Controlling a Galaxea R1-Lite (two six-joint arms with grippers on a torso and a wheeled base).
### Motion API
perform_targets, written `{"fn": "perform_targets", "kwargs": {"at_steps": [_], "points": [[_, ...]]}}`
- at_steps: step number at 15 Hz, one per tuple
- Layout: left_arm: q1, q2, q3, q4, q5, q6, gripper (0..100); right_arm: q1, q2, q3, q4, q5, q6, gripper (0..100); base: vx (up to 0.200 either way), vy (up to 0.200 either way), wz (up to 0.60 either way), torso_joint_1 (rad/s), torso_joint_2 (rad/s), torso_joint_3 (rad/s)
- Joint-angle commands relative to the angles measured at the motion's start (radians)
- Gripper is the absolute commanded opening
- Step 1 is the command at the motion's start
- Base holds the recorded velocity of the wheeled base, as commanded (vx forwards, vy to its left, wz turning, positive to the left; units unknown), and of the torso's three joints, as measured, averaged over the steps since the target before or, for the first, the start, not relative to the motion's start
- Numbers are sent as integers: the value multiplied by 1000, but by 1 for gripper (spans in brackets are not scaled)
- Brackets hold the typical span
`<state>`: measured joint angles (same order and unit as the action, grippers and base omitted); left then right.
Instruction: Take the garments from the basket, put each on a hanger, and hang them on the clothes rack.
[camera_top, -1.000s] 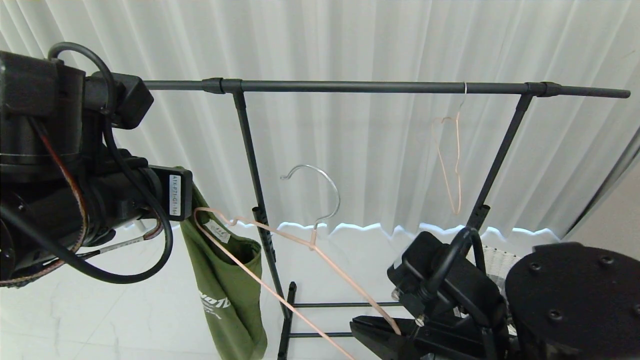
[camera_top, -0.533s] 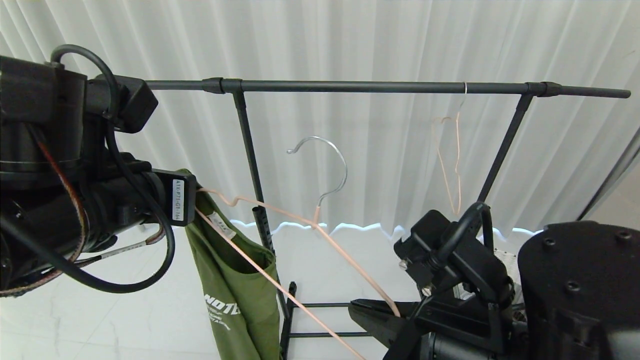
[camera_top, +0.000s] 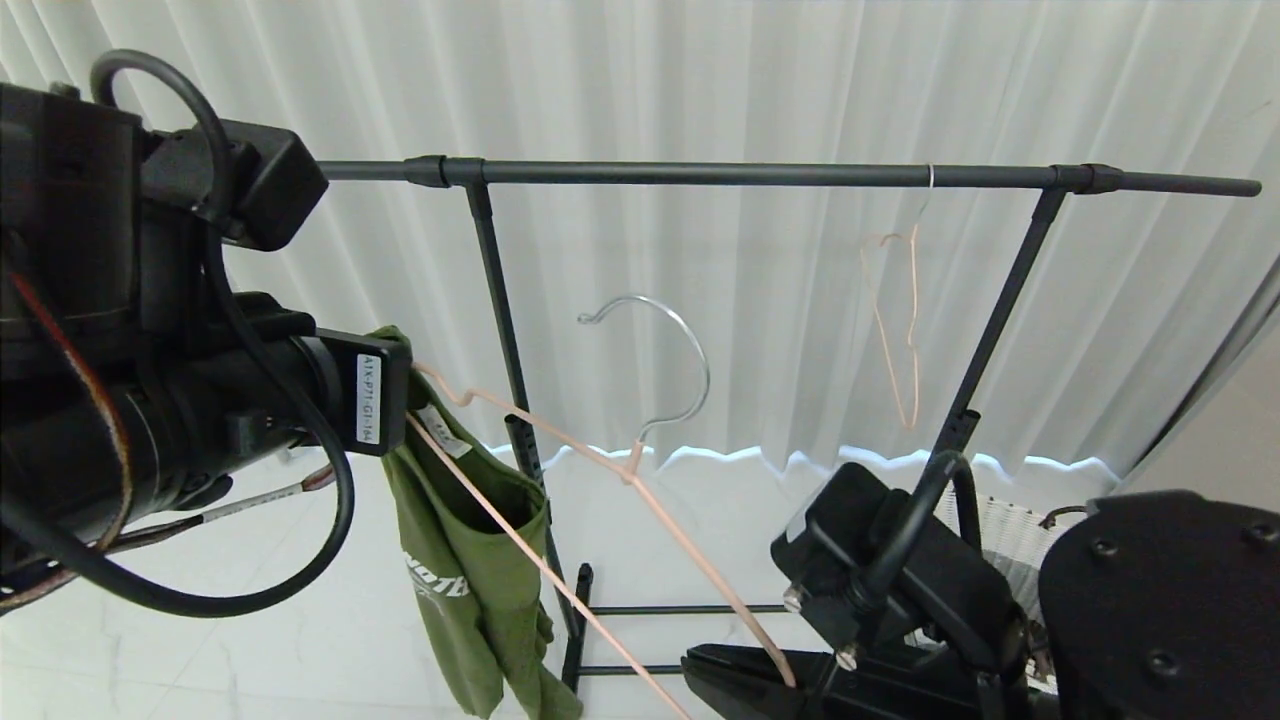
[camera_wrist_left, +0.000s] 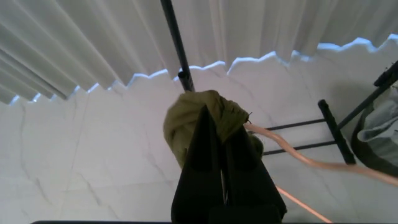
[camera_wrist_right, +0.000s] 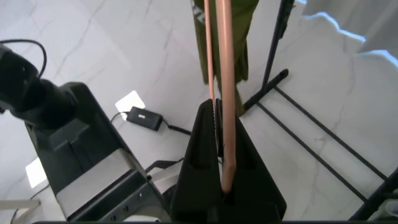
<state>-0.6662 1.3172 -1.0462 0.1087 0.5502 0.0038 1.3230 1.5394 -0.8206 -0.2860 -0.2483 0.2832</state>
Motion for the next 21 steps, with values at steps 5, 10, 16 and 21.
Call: {"fn": "perform_targets", "kwargs": {"at_steps": [5, 10, 16, 21], "points": [[3, -47, 55, 0, -3, 120, 0, 5, -65, 48, 37, 3, 56, 0, 0, 0, 0, 0, 0, 0], [2, -49, 55, 0, -42, 120, 0, 5, -133, 84, 74, 27, 54, 0, 0, 0, 0, 0, 0, 0], [-81, -69, 66, -41, -67, 113, 0, 2, -117, 81, 108, 57, 53, 0, 0, 0, 0, 0, 0, 0], [-41, -78, 106, -43, -36, 110, 0, -5, -116, 92, 76, -23, 59, 0, 0, 0, 0, 0, 0, 0]]}}
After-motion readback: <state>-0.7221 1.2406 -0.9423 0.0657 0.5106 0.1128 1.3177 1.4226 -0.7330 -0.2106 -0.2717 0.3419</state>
